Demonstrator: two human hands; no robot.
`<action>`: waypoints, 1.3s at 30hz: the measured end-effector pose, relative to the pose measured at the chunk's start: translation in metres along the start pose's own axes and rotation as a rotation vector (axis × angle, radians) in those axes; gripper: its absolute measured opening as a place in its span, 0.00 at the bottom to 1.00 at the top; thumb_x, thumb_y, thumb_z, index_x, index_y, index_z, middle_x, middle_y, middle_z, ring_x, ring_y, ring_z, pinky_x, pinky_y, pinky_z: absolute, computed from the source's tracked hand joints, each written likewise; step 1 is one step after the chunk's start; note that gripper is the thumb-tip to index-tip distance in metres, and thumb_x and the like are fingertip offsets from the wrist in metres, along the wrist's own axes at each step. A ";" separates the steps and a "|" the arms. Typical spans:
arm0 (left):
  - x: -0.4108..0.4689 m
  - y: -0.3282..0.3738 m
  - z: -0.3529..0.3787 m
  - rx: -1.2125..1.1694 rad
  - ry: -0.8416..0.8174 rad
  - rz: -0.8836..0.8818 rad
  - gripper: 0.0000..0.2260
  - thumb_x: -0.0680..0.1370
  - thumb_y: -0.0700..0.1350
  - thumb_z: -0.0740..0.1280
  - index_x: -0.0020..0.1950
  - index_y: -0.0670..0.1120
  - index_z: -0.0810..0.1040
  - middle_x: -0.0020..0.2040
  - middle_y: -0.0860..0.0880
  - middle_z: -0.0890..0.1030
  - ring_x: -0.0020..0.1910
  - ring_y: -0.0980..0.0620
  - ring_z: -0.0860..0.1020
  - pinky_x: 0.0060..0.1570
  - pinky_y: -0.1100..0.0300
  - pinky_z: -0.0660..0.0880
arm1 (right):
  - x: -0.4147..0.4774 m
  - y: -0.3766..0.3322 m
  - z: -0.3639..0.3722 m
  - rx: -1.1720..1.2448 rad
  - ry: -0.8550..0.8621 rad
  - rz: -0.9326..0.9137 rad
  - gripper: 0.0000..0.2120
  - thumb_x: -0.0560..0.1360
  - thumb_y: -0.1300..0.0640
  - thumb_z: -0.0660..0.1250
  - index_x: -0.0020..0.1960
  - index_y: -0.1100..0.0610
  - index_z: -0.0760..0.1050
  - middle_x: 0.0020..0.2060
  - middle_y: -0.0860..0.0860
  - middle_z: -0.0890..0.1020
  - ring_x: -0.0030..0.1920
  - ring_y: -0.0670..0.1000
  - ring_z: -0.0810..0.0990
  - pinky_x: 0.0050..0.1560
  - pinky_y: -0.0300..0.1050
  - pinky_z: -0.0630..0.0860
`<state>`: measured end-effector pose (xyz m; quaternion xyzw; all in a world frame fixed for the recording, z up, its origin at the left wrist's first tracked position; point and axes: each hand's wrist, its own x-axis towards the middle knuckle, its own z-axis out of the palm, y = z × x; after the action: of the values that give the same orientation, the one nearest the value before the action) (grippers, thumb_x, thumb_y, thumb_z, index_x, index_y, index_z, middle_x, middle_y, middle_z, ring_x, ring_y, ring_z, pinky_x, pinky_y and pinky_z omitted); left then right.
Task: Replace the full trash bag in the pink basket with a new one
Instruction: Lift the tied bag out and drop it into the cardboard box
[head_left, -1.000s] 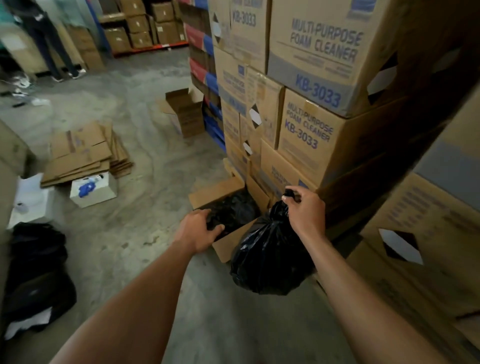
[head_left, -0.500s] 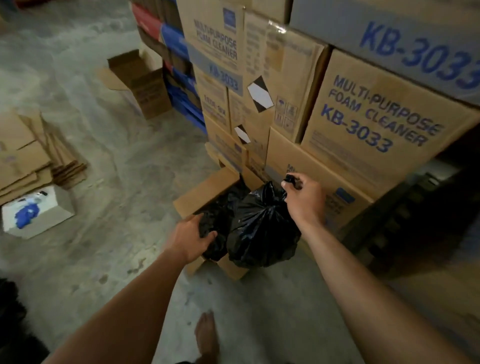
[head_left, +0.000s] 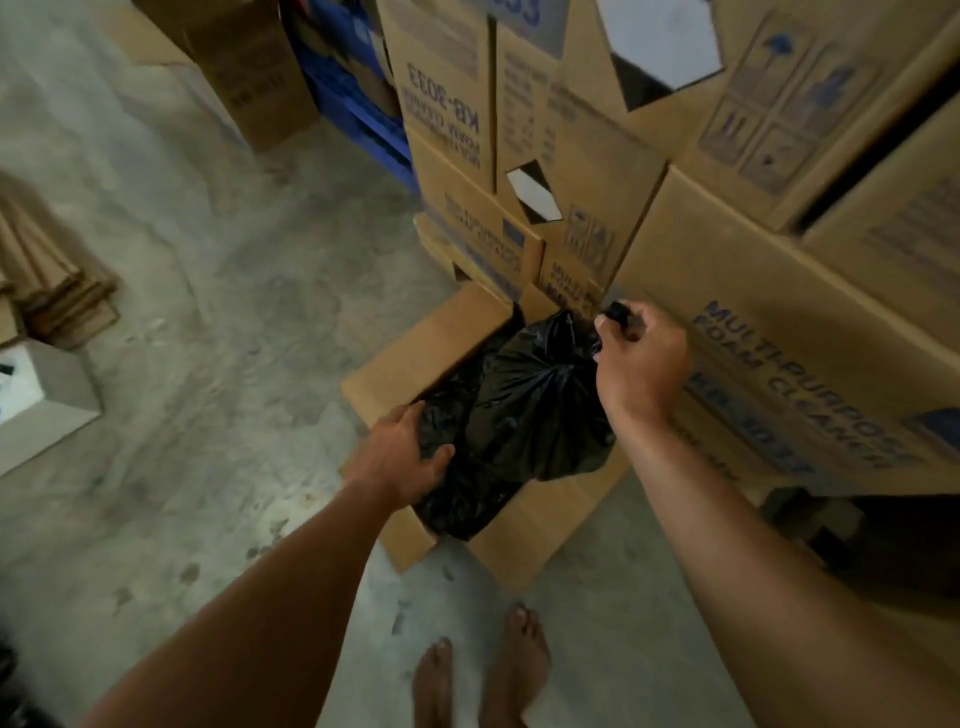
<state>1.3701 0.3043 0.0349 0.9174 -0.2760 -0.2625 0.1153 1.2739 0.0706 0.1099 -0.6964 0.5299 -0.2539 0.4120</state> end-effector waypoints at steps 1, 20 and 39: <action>0.011 -0.007 0.009 -0.002 -0.003 -0.007 0.37 0.74 0.64 0.64 0.76 0.45 0.63 0.71 0.44 0.72 0.67 0.42 0.73 0.63 0.50 0.74 | 0.006 0.004 0.011 -0.001 0.013 0.006 0.12 0.77 0.53 0.72 0.58 0.55 0.82 0.41 0.50 0.85 0.40 0.54 0.86 0.42 0.58 0.84; 0.116 -0.055 0.087 -0.046 -0.079 -0.006 0.42 0.71 0.66 0.67 0.77 0.45 0.61 0.71 0.43 0.71 0.68 0.40 0.72 0.64 0.46 0.74 | 0.054 0.079 0.116 -0.327 -0.208 -0.161 0.09 0.79 0.55 0.70 0.59 0.52 0.81 0.52 0.53 0.86 0.53 0.53 0.83 0.50 0.48 0.80; 0.042 0.086 -0.062 0.210 -0.101 0.464 0.37 0.73 0.68 0.61 0.76 0.48 0.64 0.70 0.46 0.74 0.66 0.44 0.74 0.62 0.51 0.75 | -0.008 -0.003 -0.094 -0.550 -0.441 -0.031 0.23 0.80 0.53 0.63 0.75 0.51 0.69 0.67 0.56 0.79 0.66 0.58 0.77 0.61 0.46 0.73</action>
<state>1.3952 0.2134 0.0995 0.8222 -0.5101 -0.2445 0.0627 1.1988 0.0501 0.1630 -0.8274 0.4662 0.0485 0.3094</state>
